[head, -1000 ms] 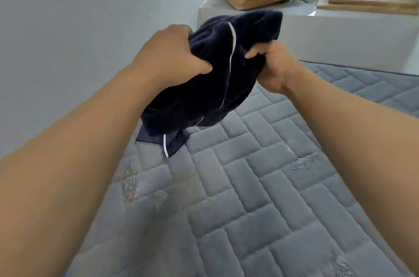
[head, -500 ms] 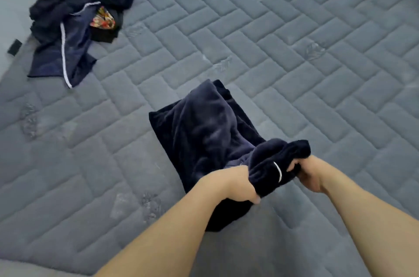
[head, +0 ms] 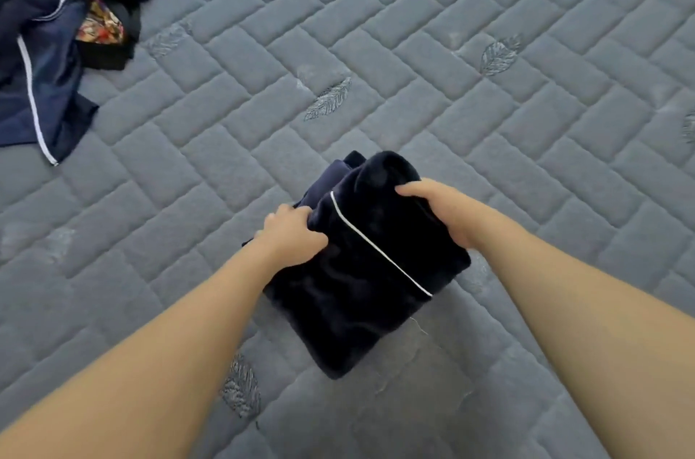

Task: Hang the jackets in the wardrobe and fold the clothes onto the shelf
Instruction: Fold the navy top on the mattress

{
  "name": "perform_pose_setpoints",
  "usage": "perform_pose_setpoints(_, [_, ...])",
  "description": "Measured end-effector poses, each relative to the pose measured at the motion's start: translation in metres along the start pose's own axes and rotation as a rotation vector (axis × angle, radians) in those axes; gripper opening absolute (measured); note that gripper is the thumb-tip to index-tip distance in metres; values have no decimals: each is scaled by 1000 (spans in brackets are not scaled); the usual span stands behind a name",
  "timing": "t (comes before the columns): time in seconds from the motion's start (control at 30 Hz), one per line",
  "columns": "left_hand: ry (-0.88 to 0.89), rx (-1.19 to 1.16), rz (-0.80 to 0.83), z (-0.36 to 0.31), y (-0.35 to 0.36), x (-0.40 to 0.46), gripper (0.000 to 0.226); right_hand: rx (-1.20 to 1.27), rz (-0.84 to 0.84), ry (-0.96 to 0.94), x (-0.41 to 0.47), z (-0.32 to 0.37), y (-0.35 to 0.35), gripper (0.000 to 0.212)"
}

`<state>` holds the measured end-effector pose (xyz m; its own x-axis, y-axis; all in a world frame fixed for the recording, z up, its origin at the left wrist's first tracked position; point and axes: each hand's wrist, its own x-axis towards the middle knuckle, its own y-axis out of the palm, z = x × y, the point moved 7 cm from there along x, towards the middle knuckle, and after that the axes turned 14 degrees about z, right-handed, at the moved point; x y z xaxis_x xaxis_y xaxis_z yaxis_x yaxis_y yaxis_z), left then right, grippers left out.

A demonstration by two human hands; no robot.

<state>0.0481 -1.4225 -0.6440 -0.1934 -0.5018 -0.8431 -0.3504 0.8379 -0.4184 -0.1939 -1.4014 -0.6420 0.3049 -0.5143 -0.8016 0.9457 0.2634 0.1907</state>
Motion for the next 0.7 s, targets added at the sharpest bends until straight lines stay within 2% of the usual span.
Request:
perform_pose_setpoints(0.07, [-34,-10,-152,17,-10,28,5,-160,-195,-123,37,25,14,38])
perform_pose_setpoints(0.17, [-11,-125,-386,23,-12,59,1,-478,-536,-209,80,45,22,34])
perform_pose_setpoints(0.27, [44,-131,-619,22,-25,78,5,-539,-745,-188,112,39,6,36])
perform_pose_setpoints(0.33, [21,-102,-652,36,-26,92,13,-560,-830,-152,129,29,-7,37])
perform_pose_setpoints(0.43, [-99,-35,-650,61,-18,109,41,-652,-939,-171,140,26,-10,36])
perform_pose_setpoints(0.5, [-96,-8,-682,67,-12,114,50,-698,-967,-175,145,24,-8,35])
perform_pose_setpoints(0.7, [-41,27,-647,60,-12,129,37,-643,-969,-222,149,20,-13,36])
